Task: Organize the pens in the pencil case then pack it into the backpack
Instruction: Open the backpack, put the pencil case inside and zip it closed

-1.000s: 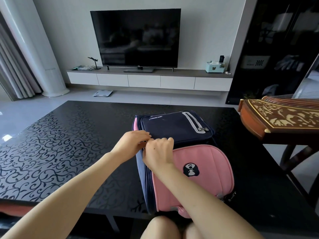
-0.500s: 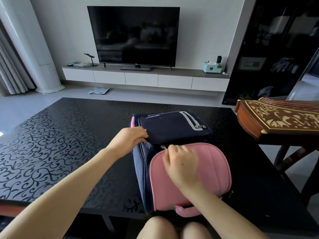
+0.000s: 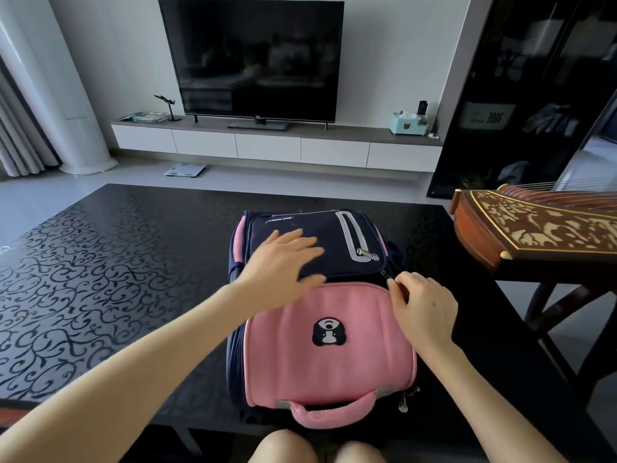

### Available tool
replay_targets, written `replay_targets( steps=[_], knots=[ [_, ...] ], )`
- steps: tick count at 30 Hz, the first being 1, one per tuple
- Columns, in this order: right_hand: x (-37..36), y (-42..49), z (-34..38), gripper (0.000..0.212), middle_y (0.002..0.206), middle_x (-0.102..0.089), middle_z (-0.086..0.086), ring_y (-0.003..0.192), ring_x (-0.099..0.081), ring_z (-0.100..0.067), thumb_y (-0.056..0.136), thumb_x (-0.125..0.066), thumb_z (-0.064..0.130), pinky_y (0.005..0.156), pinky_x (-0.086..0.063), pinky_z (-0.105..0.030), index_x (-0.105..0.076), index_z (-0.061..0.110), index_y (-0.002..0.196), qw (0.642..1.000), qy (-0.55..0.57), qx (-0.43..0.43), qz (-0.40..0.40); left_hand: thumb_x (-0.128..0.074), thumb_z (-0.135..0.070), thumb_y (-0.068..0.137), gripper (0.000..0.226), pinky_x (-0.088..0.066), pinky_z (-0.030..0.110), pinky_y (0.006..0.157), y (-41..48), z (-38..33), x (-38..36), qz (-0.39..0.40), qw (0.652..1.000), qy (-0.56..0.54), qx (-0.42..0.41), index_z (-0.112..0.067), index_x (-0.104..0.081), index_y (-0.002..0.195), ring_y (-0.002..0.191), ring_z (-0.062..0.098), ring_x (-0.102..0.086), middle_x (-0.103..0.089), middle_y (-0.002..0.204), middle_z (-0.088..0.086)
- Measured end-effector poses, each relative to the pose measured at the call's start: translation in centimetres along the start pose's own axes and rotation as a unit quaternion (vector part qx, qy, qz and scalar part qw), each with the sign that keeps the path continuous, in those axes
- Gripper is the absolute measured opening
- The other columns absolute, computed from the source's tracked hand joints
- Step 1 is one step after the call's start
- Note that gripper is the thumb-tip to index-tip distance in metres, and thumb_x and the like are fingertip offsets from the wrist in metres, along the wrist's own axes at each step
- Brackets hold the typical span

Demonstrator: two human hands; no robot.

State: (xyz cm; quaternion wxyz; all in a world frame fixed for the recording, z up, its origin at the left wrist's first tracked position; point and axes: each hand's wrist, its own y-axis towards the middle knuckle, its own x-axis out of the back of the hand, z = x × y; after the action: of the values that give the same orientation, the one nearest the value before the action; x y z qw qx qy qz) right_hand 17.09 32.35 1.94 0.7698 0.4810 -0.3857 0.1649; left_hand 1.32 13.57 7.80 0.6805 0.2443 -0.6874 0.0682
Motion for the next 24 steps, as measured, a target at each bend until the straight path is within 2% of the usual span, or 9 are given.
replay_targets(
  steps=[3,5,7,8,10,16,19,22,24],
  knots=[
    [0.2,0.0,-1.3,0.024,0.052,-0.051,0.007,0.043,-0.045,-0.015,0.079,-0.072,0.02,0.043,-0.027,-0.023,-0.057,0.017,0.06,1.0,-0.005,0.026,0.018,-0.029,-0.062,0.09,0.065,-0.011,0.048,0.116,2.2,-1.6,-2.2,0.096,0.989,0.113,-0.009,-0.029,-0.02,0.145,0.144,0.022,-0.011,-0.018,0.155,-0.003],
    [0.0,0.7,-2.8,0.02,0.057,-0.057,0.006,0.046,-0.05,-0.016,0.079,-0.072,0.024,0.043,-0.034,-0.026,-0.062,0.018,0.063,0.999,-0.007,0.029,0.027,-0.026,-0.056,0.092,0.058,-0.03,0.046,0.11,2.4,-1.5,-3.0,0.065,0.989,0.129,-0.034,-0.026,-0.037,0.14,0.136,0.027,-0.033,-0.037,0.148,0.0],
    [-0.6,2.1,-4.1,0.018,0.063,-0.06,0.006,0.051,-0.055,-0.016,0.082,-0.069,0.029,0.047,-0.038,-0.027,-0.063,0.02,0.067,0.999,0.011,-0.008,0.042,-0.027,-0.046,0.088,0.052,-0.054,0.041,0.085,2.4,-1.3,-3.6,0.01,0.983,0.167,-0.081,-0.022,-0.065,0.115,0.107,0.028,-0.063,-0.066,0.119,0.0],
    [-1.1,2.9,-4.5,0.018,0.066,-0.061,0.006,0.055,-0.056,-0.016,0.083,-0.067,0.032,0.05,-0.039,-0.027,-0.064,0.021,0.069,0.998,0.026,-0.036,0.054,-0.029,-0.043,0.086,0.051,-0.058,0.038,0.073,2.5,-0.9,-4.0,-0.026,0.977,0.189,-0.099,-0.022,-0.07,0.105,0.095,0.026,-0.068,-0.071,0.107,-0.002],
    [-2.3,4.8,-4.7,0.021,0.07,-0.06,0.006,0.059,-0.056,-0.017,0.085,-0.064,0.035,0.053,-0.037,-0.028,-0.064,0.02,0.071,0.996,0.037,-0.062,0.059,-0.03,-0.042,0.084,0.049,-0.06,0.036,0.064,2.5,-0.5,-4.5,-0.053,0.972,0.2,-0.113,-0.023,-0.073,0.098,0.088,0.024,-0.07,-0.073,0.1,-0.006],
    [-5.7,9.6,-3.4,0.022,0.079,-0.063,0.007,0.072,-0.06,-0.017,0.087,-0.058,0.043,0.063,-0.042,-0.03,-0.065,0.024,0.079,0.988,0.043,-0.107,0.099,-0.031,-0.041,0.083,0.049,-0.06,0.035,0.06,3.0,0.2,-4.8,-0.061,0.971,0.196,-0.125,-0.022,-0.074,0.097,0.085,0.025,-0.071,-0.073,0.098,-0.011],
    [-5.1,8.8,-3.5,0.023,0.09,-0.068,0.006,0.084,-0.063,-0.019,0.09,-0.053,0.046,0.065,-0.041,-0.028,-0.064,0.026,0.094,0.978,0.07,-0.145,0.135,-0.027,-0.043,0.085,0.053,-0.058,0.04,0.074,2.9,-0.2,-4.4,-0.008,0.981,0.17,-0.092,-0.021,-0.07,0.107,0.099,0.029,-0.067,-0.07,0.11,-0.007],
    [-2.8,6.1,-3.2,0.039,0.108,-0.066,0.002,0.101,-0.061,-0.024,0.093,-0.044,0.05,0.074,-0.039,-0.029,-0.055,0.027,0.122,0.959,0.11,-0.18,0.187,-0.013,-0.054,0.083,0.067,-0.03,0.047,0.109,1.8,-0.2,-3.8,0.027,0.998,0.051,-0.031,-0.027,-0.05,0.132,0.133,0.027,-0.039,-0.047,0.14,-0.007],
    [-0.5,2.8,-2.8,0.045,0.113,-0.065,0.002,0.104,-0.06,-0.023,0.093,-0.038,0.054,0.075,-0.039,-0.03,-0.054,0.026,0.123,0.953,0.114,-0.189,0.206,-0.019,-0.058,0.081,0.066,-0.024,0.053,0.11,-0.2,0.3,-3.6,-0.01,1.0,0.015,0.017,-0.029,-0.047,0.134,0.136,0.029,-0.034,-0.043,0.144,-0.003]
  ],
)
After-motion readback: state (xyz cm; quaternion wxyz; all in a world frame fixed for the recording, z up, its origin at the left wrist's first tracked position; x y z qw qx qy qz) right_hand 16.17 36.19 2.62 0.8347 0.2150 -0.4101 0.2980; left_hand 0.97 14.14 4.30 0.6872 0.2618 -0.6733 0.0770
